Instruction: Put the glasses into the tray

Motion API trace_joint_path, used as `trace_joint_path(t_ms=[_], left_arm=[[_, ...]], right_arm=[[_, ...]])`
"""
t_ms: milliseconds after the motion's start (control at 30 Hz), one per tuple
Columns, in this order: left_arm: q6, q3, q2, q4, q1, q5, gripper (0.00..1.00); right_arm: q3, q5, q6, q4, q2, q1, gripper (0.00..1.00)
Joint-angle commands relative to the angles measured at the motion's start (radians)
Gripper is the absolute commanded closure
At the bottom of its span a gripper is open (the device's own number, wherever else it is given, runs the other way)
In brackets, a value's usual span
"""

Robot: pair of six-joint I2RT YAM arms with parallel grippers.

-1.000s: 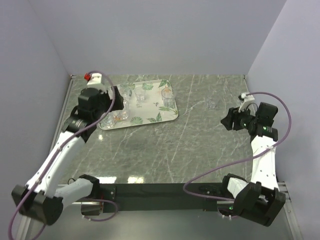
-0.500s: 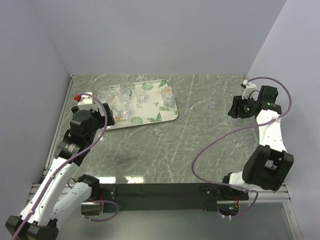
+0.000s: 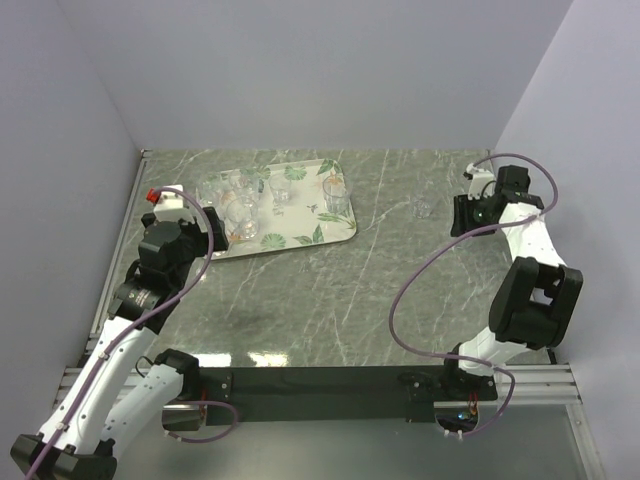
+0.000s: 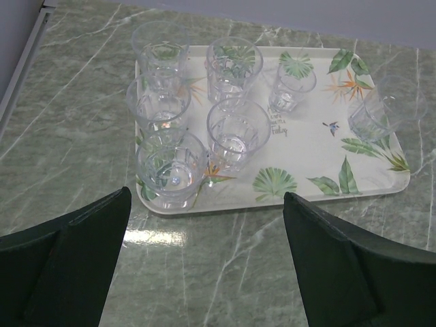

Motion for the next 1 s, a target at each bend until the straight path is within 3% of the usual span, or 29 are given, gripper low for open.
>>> trace_joint_path(t_ms=[0, 467, 667, 767, 967], left_arm=[[0.014, -0.004, -0.019, 0.038, 0.003, -0.009, 0.01], [0.014, -0.006, -0.025, 0.040, 0.002, -0.018, 0.01], [0.016, -0.006, -0.023, 0.040, 0.003, -0.018, 0.01], [0.016, -0.006, -0.023, 0.041, 0.002, -0.018, 0.01], [0.016, -0.009, -0.025, 0.041, 0.002, -0.024, 0.01]], right_arm=[[0.059, 0.068, -0.012, 0.031, 0.012, 0.039, 0.46], [0.105, 0.203, -0.020, 0.061, 0.110, 0.099, 0.47], [0.108, 0.229, -0.032, 0.071, 0.146, 0.107, 0.52], [0.105, 0.238, -0.036, 0.075, 0.161, 0.113, 0.58], [0.096, 0.244, -0.053, 0.074, 0.173, 0.121, 0.83]])
